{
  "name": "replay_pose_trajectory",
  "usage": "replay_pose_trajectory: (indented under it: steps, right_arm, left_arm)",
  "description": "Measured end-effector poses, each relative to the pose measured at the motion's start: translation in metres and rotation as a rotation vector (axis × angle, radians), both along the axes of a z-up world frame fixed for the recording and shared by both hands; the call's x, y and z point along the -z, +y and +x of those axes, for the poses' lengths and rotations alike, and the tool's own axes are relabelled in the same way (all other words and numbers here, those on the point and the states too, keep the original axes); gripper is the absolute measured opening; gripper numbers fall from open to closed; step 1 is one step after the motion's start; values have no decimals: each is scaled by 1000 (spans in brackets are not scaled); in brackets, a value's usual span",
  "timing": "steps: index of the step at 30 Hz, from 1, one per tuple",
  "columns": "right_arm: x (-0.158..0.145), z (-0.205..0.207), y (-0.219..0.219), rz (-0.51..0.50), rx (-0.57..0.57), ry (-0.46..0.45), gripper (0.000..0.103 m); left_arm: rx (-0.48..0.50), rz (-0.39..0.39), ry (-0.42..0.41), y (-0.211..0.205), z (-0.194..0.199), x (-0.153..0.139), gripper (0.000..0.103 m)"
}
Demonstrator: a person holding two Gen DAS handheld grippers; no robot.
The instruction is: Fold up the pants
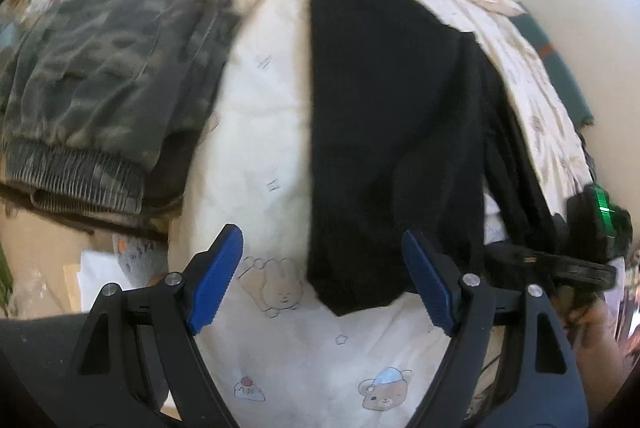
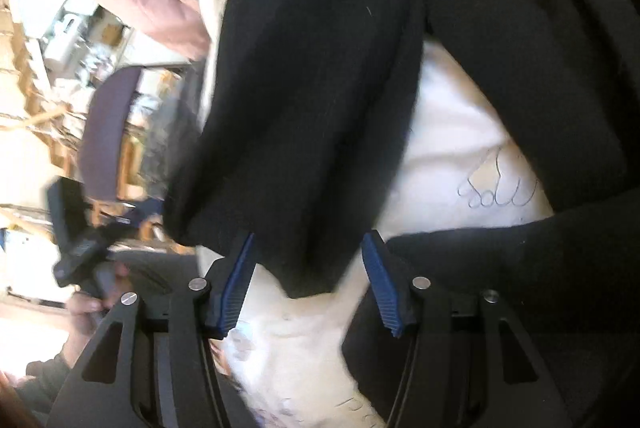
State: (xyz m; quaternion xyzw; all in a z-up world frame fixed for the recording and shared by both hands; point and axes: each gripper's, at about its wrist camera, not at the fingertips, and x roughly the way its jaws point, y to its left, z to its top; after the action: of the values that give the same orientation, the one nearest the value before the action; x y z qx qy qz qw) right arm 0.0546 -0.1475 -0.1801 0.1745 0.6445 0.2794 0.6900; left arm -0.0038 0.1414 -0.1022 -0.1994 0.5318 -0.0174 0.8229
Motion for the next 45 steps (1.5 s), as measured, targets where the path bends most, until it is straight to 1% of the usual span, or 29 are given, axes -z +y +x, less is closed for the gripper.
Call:
replay_pose_trajectory:
  steps: [1, 2, 3, 5, 6, 8, 9, 11, 12, 17, 18, 19, 21, 22, 24, 28, 29, 30, 31, 32, 33, 34, 35, 36, 37, 40, 43, 44, 45]
  right_arm:
    - [8, 1, -3, -54, 0, 6, 47]
    - [14, 1, -7, -78, 7, 22, 37]
    - [23, 3, -14, -88, 30, 52, 22]
    - [31, 6, -26, -46, 86, 110, 12]
    - [32, 7, -29, -21, 100, 123, 12]
    - [29, 8, -30, 47, 114, 132, 14]
    - [29, 9, -30, 84, 124, 140, 19]
    - [29, 10, -26, 140, 133, 159, 19]
    - [29, 9, -23, 145, 124, 156, 19]
    - [20, 8, -25, 225, 135, 145, 20]
    - [19, 7, -28, 246, 150, 147, 22]
    - [20, 7, -30, 257, 164, 153, 26]
    - [21, 3, -29, 290, 165, 171, 53]
    - [20, 3, -26, 299, 151, 172, 57]
    - [15, 0, -11, 273, 84, 141, 57]
    - [8, -9, 23, 147, -91, 55, 57]
    - [7, -13, 33, 103, -139, 26, 57]
    - [7, -16, 43, 54, -184, -4, 57]
    - [6, -17, 48, 25, -211, -24, 57]
    - [5, -21, 52, -5, -239, -52, 57]
    - [3, -22, 57, -39, -262, -86, 54]
    - [1, -23, 59, -48, -274, -111, 50]
    - [-6, -24, 61, -65, -292, -158, 29]
    - [-13, -25, 62, -82, -304, -196, 13]
    - [-21, -26, 61, -75, -303, -217, 11]
    - [-56, -30, 49, -37, -293, -271, 8]
    - [-78, -28, 32, -22, -286, -285, 7]
    - [-84, -28, 26, -25, -284, -286, 7]
    - [-87, -26, 21, -43, -284, -288, 7]
  left_arm:
    - [21, 16, -9, -5, -2, -1, 79]
    - [27, 46, 6, -8, -3, 2, 79]
    - [21, 56, 17, -8, -2, 4, 79]
    - [0, 45, 43, -5, -2, 12, 79]
    - [-16, 33, 59, -2, -1, 15, 79]
    - [-64, -8, 76, 6, -4, 21, 79]
    - [-76, -21, 82, 8, -6, 23, 79]
    - [-96, -51, 98, 11, -7, 27, 79]
    - [-99, -61, 99, 12, -8, 27, 79]
    - [-101, -65, 83, 11, -11, 23, 79]
    - [-104, -73, 80, 12, -12, 22, 79]
    - [-107, -91, 71, 12, -15, 20, 79]
    - [-88, -82, 86, 9, -16, 21, 79]
    - [-74, -59, 101, 6, -16, 22, 79]
    - [-42, -42, 111, -1, -16, 22, 79]
    - [61, -11, 119, -22, -13, 26, 79]
    - [98, -12, 138, -29, -10, 31, 76]
    - [119, -12, 149, -33, -9, 35, 62]
    - [146, 5, 167, -39, -6, 41, 54]
    - [158, 22, 179, -42, -4, 45, 40]
    - [163, 25, 185, -43, -2, 48, 28]
    - [164, 18, 183, -43, -2, 48, 21]
    - [163, 13, 172, -42, -2, 45, 10]
    - [161, 8, 153, -42, -3, 40, 8]
    - [161, -13, 119, -40, -5, 31, 7]
    - [167, -8, 35, -35, -14, 5, 6]
    - [211, -15, 49, -31, -16, -4, 5]
    - [231, -7, 60, -34, -15, -6, 5]
    - [256, 31, 72, -32, -13, -9, 4]
